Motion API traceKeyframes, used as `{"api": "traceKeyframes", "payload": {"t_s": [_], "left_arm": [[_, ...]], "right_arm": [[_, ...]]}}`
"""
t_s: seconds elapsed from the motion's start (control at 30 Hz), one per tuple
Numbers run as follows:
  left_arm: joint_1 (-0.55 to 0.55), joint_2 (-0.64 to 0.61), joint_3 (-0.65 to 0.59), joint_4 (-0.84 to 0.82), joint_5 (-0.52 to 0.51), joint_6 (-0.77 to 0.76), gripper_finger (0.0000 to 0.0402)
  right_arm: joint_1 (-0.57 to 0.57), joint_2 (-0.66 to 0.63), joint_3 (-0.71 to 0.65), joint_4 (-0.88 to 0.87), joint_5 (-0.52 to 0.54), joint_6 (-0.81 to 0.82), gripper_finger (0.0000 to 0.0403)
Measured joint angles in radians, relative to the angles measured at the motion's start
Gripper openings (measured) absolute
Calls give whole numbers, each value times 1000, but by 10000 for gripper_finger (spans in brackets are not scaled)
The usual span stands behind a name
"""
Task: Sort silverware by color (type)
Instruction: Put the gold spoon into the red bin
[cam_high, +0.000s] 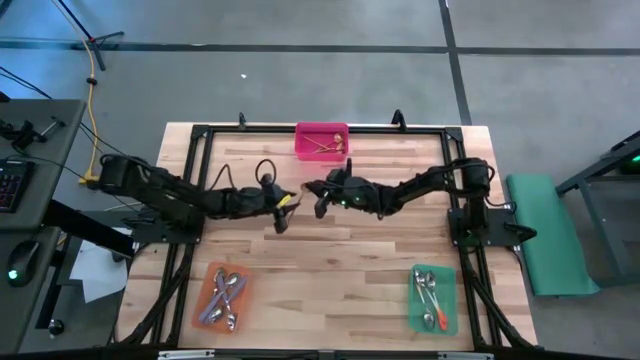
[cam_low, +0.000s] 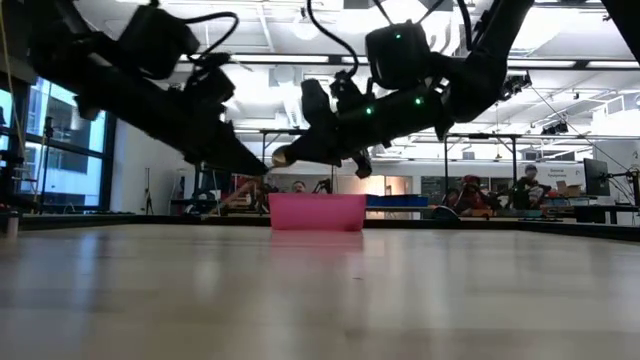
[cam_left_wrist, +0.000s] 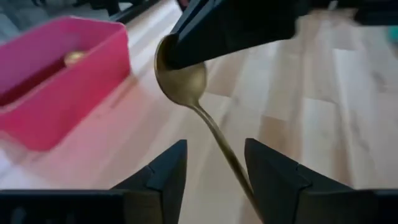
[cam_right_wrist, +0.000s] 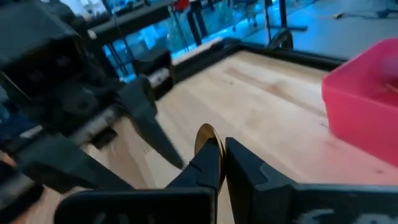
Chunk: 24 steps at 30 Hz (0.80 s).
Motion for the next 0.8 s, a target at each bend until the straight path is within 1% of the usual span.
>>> {"api": "traceKeyframes", "payload": {"t_s": [0.2, 0.33, 0.43, 0.57, 0.63, 0.73, 0.8], "left_arm": [[32, 85, 78, 0, 7, 76, 149], [43, 125, 110, -7, -6, 115, 130], [58, 135, 134, -38, -24, 126, 97], [78, 132, 161, -79, -31, 143, 33], [93, 126, 180, -121, -30, 154, 9], [130, 109, 246, -279, 9, 154, 5], [162, 110, 300, -383, 43, 166, 1]], "right_arm": [[19, 0, 0, 61, 47, 0, 0], [26, 0, 0, 79, 65, -8, 0], [25, 0, 0, 79, 72, -7, 0], [25, 0, 0, 72, 93, -8, 0], [21, -1, 0, 70, 101, -9, 1], [9, -14, 0, 45, 92, -10, 6], [-2, -55, -2, -17, 90, -25, 17]]}}
